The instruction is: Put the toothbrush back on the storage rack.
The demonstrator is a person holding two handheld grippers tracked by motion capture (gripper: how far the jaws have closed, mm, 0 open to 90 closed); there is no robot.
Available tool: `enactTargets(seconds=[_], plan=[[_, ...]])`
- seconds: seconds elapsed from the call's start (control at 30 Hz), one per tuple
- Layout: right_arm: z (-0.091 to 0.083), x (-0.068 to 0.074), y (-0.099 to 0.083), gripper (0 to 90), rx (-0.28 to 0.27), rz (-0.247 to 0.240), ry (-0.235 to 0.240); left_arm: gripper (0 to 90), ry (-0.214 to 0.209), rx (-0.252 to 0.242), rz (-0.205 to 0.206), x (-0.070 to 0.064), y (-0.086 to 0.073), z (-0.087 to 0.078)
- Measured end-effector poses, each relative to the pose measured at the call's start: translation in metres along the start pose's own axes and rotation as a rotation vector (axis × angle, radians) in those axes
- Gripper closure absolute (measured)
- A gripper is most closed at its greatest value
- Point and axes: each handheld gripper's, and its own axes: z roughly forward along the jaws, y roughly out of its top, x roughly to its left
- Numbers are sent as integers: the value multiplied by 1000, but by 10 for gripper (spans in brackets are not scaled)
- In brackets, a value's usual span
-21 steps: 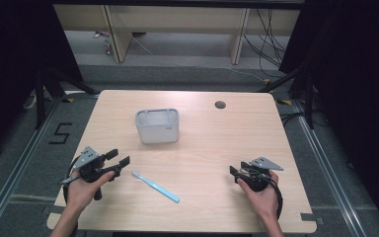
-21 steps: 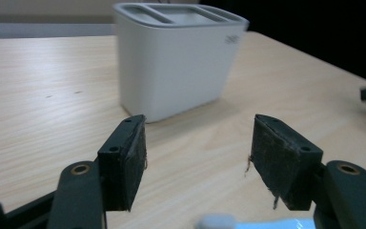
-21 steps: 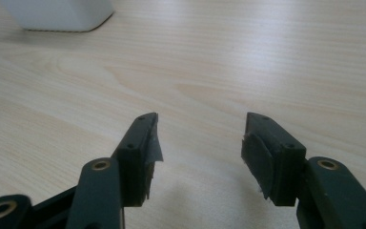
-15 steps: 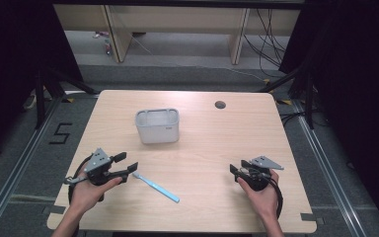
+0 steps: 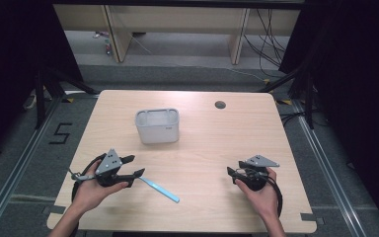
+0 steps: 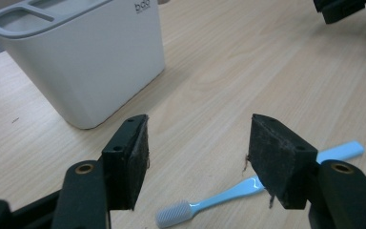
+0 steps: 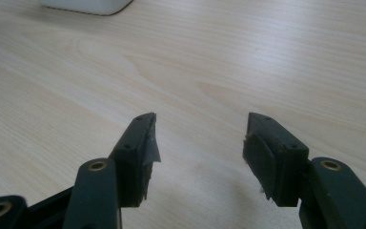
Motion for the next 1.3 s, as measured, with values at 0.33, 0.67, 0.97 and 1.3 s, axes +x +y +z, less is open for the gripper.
enactTargets(seconds=[0.33,0.67,0.97,1.3], plan=[[2,8,5,451,19,-33,16,432,-171,138,310,-8,16,14],[0,12,7,452,37,-11,34,500,-362,427,554,-8,35,47],[0,14,8,452,38,-10,47,547,-542,600,684,-19,43,77],[-1,15,8,452,38,-11,55,608,-586,668,717,-22,40,89]])
